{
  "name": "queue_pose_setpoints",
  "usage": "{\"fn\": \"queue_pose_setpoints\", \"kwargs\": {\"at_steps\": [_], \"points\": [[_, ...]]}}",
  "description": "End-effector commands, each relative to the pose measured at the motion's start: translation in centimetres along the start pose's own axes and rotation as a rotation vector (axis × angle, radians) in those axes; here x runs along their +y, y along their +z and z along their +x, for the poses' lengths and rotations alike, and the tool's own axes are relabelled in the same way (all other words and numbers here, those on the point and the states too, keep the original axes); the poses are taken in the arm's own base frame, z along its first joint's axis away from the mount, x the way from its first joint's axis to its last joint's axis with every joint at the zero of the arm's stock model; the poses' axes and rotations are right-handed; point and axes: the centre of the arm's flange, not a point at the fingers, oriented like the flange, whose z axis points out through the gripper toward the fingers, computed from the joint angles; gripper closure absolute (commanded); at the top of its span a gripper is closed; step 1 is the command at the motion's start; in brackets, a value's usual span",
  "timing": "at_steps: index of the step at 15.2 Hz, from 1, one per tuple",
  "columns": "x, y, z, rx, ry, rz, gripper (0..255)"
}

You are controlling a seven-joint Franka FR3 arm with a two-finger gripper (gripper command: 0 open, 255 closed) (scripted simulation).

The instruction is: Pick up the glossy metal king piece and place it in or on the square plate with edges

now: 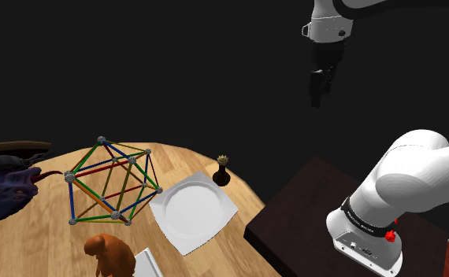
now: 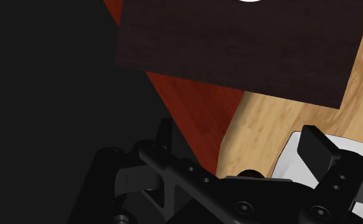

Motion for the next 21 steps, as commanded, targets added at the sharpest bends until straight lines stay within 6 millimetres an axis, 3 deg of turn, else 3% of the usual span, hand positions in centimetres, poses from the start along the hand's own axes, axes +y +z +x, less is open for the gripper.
{"fn": "queue_pose_setpoints", "kwargs": {"at_steps": [1,21], "points": [[0.0,0.0,0.0,0.0,0.0,0.0,0],[-11.6,13.9,21.3,-0.052,-0.018,-0.154,0]]}}
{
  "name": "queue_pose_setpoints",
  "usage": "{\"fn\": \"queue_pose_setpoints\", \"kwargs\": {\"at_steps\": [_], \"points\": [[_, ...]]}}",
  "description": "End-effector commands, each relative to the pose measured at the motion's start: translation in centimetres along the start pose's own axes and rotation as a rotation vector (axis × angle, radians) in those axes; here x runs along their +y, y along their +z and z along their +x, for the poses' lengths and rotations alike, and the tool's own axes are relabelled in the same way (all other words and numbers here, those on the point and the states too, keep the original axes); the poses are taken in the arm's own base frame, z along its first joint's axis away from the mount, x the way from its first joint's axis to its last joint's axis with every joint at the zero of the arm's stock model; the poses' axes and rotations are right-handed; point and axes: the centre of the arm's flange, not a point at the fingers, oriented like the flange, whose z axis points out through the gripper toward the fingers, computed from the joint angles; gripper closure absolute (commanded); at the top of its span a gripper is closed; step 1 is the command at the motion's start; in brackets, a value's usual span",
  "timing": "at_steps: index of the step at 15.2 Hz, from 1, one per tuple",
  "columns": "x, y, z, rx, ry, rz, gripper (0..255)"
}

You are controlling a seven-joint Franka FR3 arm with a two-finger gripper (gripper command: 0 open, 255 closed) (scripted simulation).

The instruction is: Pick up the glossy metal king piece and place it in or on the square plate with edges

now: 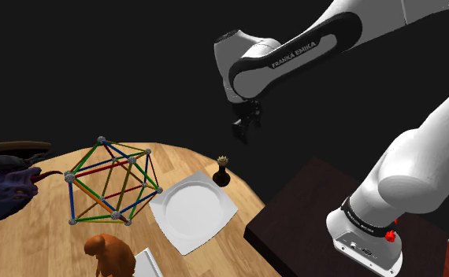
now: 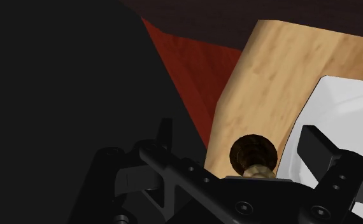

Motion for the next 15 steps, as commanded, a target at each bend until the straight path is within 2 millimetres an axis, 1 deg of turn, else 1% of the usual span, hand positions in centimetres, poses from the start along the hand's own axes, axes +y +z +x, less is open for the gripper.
{"fn": "queue_pose_setpoints", "kwargs": {"at_steps": [1,13,15], "points": [[-1.4,1.1,2.3,-0.005,-0.001,-0.015,0],[-8.4,9.3,15.2,-0.036,-0.012,-0.107,0],[-8.5,10.0,15.5,-0.036,-0.012,-0.109,0]]}}
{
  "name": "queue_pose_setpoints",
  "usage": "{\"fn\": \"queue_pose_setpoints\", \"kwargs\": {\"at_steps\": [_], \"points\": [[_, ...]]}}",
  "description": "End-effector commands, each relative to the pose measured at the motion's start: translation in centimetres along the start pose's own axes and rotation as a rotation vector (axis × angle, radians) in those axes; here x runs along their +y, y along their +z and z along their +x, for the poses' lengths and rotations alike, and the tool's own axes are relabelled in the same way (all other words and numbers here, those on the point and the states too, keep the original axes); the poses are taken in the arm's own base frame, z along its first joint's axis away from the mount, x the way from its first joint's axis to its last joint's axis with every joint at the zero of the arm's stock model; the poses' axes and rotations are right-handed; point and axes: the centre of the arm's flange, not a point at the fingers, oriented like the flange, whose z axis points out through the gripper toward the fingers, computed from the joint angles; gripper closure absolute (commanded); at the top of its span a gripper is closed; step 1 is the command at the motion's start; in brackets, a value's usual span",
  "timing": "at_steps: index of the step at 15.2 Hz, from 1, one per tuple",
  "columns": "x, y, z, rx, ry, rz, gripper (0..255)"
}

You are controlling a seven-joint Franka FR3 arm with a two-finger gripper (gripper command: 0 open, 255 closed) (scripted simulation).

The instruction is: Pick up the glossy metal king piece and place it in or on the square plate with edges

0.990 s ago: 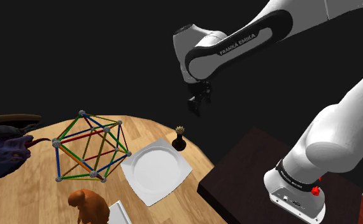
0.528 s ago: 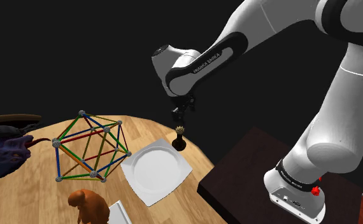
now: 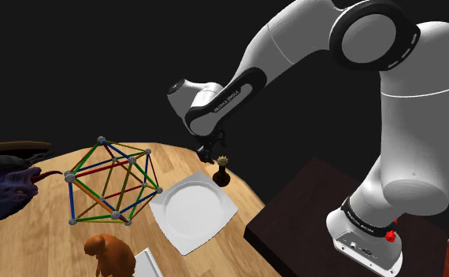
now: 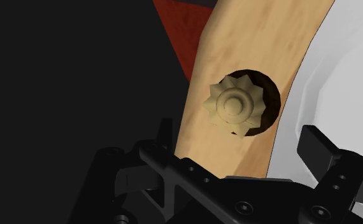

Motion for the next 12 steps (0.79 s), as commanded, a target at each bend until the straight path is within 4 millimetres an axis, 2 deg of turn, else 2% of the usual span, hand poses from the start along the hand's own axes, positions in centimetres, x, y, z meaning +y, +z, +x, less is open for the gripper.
{"fn": "queue_pose_setpoints", "kwargs": {"at_steps": [1,6,12], "points": [[-0.2,1.2,0.4,0.0,0.0,-0.003,0],[-0.2,4.1,0.4,0.0,0.0,-0.003,0],[-0.2,4.1,0.4,0.0,0.0,-0.003,0]]}}
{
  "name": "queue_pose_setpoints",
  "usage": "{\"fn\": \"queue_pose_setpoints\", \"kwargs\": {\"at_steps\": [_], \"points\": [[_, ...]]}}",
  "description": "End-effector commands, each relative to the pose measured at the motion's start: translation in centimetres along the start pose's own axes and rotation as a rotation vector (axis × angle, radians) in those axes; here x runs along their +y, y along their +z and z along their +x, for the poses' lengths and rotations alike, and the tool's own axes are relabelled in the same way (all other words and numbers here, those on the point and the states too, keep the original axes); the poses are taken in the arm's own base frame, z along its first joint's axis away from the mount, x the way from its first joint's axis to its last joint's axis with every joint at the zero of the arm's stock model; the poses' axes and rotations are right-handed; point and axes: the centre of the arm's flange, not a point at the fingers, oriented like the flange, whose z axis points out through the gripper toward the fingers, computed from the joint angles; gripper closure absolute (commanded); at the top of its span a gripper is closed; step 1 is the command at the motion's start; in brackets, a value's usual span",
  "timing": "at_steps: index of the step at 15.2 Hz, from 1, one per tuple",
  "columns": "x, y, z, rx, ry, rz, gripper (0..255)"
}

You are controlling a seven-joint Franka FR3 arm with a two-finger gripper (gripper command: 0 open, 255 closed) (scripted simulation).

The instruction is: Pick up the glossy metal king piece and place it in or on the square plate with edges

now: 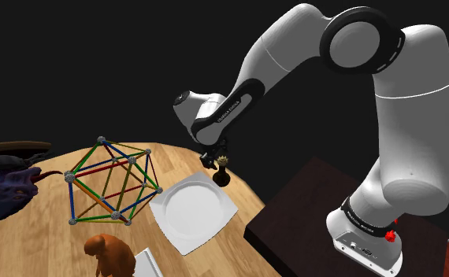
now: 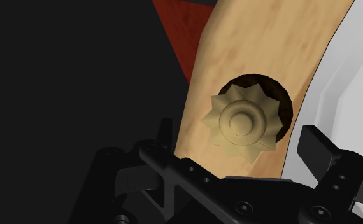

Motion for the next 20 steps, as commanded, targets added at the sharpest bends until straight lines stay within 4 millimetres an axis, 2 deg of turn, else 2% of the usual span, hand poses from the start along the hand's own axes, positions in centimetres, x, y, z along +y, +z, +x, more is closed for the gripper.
{"fn": "queue_pose_setpoints", "kwargs": {"at_steps": [1,2,3,12,20], "points": [[0.0,0.0,0.0,0.0,0.0,0.0,0],[0.0,0.0,0.0,0.0,0.0,0.0,0],[0.0,0.0,0.0,0.0,0.0,0.0,255],[0.0,0.0,0.0,0.0,0.0,0.0,255],[1.2,-3.8,-1.3,0.0,0.0,0.0,255]]}}
